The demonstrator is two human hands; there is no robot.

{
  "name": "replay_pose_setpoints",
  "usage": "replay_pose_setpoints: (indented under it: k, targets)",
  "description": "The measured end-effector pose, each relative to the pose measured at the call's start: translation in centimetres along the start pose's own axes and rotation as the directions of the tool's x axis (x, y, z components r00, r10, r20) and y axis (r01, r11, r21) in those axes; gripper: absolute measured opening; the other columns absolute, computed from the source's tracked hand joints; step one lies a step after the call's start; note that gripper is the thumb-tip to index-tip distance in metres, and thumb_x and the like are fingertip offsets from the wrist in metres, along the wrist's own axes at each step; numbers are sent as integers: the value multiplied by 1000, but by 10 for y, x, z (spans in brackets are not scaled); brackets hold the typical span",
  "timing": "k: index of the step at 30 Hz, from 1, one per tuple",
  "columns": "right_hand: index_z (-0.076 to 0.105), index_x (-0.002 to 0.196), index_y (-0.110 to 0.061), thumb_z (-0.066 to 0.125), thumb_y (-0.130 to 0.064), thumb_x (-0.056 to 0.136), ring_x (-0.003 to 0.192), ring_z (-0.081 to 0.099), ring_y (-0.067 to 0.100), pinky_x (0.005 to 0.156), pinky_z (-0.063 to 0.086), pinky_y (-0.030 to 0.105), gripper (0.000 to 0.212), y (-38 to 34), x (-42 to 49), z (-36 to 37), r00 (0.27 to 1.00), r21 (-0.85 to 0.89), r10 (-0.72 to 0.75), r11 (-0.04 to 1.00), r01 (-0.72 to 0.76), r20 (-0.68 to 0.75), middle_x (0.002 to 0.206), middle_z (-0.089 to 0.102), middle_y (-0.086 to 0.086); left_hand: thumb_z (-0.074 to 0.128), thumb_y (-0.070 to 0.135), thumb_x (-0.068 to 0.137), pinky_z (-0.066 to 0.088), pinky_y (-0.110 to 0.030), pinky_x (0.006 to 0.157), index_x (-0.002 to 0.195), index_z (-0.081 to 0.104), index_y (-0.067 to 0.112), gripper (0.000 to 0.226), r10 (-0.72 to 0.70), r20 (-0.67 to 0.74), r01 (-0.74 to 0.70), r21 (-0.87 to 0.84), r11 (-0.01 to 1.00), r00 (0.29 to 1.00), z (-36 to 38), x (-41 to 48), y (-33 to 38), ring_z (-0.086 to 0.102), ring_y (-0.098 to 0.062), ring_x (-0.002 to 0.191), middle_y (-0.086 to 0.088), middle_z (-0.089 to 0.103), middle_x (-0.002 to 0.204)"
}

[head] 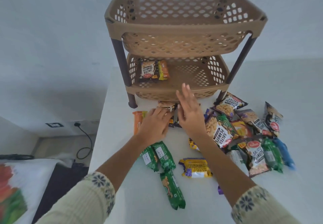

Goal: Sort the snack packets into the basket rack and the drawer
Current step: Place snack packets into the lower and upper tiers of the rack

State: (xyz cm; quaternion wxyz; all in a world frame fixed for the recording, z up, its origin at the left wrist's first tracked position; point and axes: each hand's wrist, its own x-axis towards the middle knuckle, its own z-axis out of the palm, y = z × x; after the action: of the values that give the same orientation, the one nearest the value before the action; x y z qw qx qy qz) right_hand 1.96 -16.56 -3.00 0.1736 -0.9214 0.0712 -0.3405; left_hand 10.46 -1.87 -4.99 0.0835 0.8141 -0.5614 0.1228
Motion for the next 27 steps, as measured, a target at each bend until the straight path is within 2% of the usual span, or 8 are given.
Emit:
replay_pose_setpoints:
  k: [3,5,8,11,14,17,22,27]
  targets:
    - [51,136,-4,48,-10,94,143,32,26,116,30,46,42,-1,-22,-3,969,-62,148,988,-138,197,150,40,13,53,40,87,33,-43,107,148,30,13,71,-145,224,149,-2,989,964,9,-2,1,34,-29,134,-10,37,147]
    - [43,142,-8,50,-19,93,145,28,24,117,26,43,51,1,-26,-3,885,-178,272,959,-218,378,154,35,12,55,45,88,28,-47,111,153,18,16,79,-179,312,182,20,983,933,11,2,2,22,-29,142,-10,21,156]
    - [20,151,-13,53,-29,93,148,12,31,119,17,47,69,2,-26,0,749,-342,403,907,-247,526,160,15,11,61,35,89,26,-53,113,150,25,22,73,-248,335,258,14,966,909,11,8,4,13,-36,146,-9,9,161]
    - [16,152,-16,53,-24,95,147,8,37,117,18,52,68,-4,-23,3,679,-446,491,856,-260,547,161,10,10,64,25,87,34,-57,108,145,32,27,66,-329,361,342,29,939,873,7,11,7,33,-38,138,-9,20,159]
    - [26,149,-13,53,-10,92,145,15,38,108,35,54,63,-11,-23,4,692,-496,514,831,-253,507,157,23,11,63,26,87,42,-49,97,141,37,28,60,-333,330,320,93,943,883,2,9,10,58,-35,116,-7,45,146]
    - [38,141,-11,54,-5,89,138,29,39,90,49,51,55,-15,-23,-2,727,-490,478,843,-222,493,147,38,13,58,22,89,46,-41,87,136,44,27,50,-327,255,316,83,945,910,-3,6,14,64,-33,104,-4,60,130]
    - [52,130,-12,52,-3,85,117,54,37,82,52,45,46,-16,-19,-23,826,-363,399,895,-257,399,132,55,13,56,20,89,44,-34,64,131,49,30,44,-331,104,321,100,942,938,-20,2,14,68,-36,88,-1,69,115]
    - [54,130,-23,53,-8,80,92,65,38,66,51,39,52,-23,-15,-45,896,-223,359,926,-306,260,118,66,9,62,24,85,49,-37,61,130,49,30,47,-362,-20,362,43,931,932,-48,2,18,67,-36,70,-4,74,93]
